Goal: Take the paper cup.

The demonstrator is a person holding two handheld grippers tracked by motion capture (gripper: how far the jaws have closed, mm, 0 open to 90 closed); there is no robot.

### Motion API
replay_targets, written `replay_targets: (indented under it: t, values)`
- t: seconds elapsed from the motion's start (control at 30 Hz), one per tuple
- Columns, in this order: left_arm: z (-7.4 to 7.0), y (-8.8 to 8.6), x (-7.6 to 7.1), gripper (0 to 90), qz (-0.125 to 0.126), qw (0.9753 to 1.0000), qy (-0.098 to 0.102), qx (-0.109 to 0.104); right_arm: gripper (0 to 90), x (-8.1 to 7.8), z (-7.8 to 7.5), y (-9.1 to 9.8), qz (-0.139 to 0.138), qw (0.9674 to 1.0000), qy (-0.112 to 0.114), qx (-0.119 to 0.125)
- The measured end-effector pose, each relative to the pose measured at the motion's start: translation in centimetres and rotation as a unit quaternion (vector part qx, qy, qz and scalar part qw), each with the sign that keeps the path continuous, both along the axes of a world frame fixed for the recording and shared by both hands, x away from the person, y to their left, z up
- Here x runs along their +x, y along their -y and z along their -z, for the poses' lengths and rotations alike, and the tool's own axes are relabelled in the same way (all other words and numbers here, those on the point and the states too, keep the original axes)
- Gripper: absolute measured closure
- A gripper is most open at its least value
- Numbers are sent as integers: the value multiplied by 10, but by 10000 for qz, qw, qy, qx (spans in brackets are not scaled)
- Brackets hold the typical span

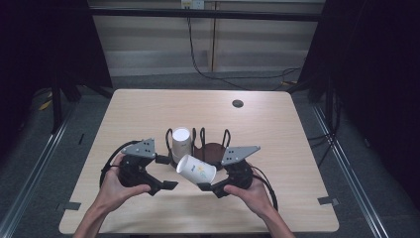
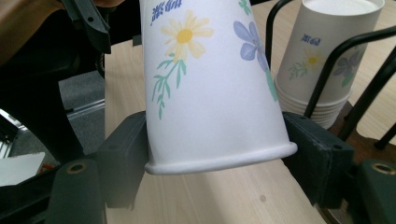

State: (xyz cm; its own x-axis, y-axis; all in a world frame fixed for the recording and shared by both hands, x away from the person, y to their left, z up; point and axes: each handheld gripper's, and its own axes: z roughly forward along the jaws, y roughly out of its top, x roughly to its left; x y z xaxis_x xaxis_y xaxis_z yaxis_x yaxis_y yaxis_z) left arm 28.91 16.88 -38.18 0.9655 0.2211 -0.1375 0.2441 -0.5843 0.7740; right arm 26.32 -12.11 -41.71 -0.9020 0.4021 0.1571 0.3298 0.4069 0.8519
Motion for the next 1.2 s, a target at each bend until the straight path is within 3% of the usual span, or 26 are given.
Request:
replay_targets:
  t: [0.17, 0.37, 0.63, 1.07, 1.2]
  values:
    - [5, 2, 0, 175, -67, 10000, 25, 60, 270, 1, -1, 2, -41, 9998, -92, -156]
    - [9, 1, 1, 171, -51, 9999, -94, 74, 274, 2, -2, 2, -85, 9989, -197, -409]
    - [11, 6, 0, 173, -32, 9997, -37, 250, 276, 2, -7, 2, -129, 9966, -251, -770]
    - [22, 16, -1, 185, 182, 9985, -66, 521, 280, 6, -6, -3, -376, 9890, -432, -1366]
    - [23, 18, -2, 185, 262, 9980, -28, 573, 280, 6, -5, -6, -459, 9848, -488, -1602]
